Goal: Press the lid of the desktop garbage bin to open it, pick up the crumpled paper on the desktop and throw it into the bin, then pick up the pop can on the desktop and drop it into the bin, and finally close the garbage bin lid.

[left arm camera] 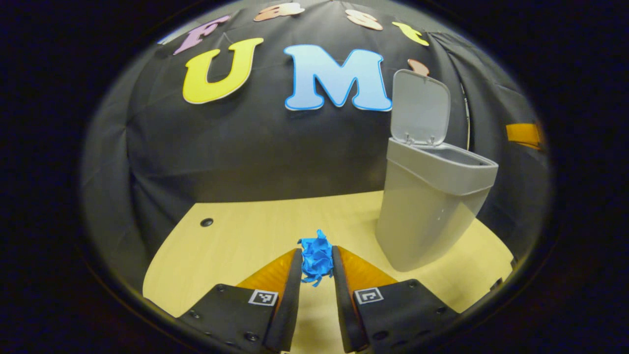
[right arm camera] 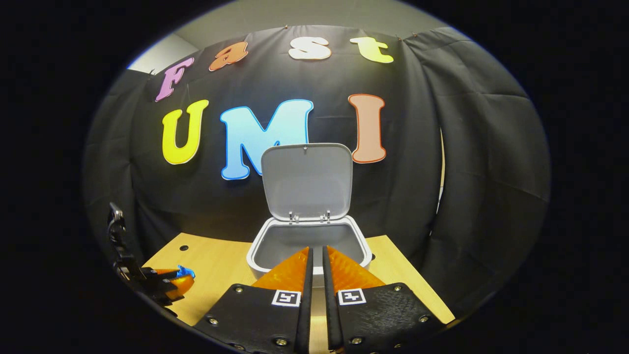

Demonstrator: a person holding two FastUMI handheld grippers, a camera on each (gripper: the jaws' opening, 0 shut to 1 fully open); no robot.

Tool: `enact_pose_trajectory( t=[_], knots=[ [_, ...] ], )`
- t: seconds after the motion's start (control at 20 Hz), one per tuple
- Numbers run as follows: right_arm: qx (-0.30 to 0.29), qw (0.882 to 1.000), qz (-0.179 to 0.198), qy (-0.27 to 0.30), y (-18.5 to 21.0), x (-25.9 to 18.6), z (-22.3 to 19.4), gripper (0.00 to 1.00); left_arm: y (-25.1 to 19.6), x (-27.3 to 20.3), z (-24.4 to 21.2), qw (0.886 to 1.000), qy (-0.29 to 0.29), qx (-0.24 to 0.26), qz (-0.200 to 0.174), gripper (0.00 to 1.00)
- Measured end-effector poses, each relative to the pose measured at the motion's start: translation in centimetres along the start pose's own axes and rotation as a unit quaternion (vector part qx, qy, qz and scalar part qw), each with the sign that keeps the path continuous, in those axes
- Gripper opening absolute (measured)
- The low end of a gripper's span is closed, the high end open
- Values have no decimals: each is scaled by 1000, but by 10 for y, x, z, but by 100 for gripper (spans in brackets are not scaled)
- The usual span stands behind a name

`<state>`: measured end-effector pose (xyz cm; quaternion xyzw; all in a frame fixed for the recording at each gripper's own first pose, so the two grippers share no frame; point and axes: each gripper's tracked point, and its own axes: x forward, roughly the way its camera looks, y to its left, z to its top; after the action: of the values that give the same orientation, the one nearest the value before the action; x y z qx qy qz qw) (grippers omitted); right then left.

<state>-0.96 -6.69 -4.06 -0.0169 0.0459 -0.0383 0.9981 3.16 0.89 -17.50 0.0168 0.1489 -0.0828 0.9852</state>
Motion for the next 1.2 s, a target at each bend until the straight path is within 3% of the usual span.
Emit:
enact_pose_trajectory(
  t=[0.3,0.7,0.95,1.05,1.2],
  knots=[
    [5,1000,-22,5,-20,-8,-9,13,-62,22,66,997,-51,24,-59,43],
    [20,998,-64,11,-54,-22,-17,13,-142,37,96,986,-81,58,-130,45],
    [30,995,-89,17,-75,-33,-26,13,-144,45,108,986,-93,63,-123,33],
    [34,995,-94,21,-80,-36,-30,13,-143,46,113,986,-100,62,-120,41],
    [39,994,-99,25,-86,-38,-32,14,-153,45,122,983,-110,69,-126,41]
  ],
)
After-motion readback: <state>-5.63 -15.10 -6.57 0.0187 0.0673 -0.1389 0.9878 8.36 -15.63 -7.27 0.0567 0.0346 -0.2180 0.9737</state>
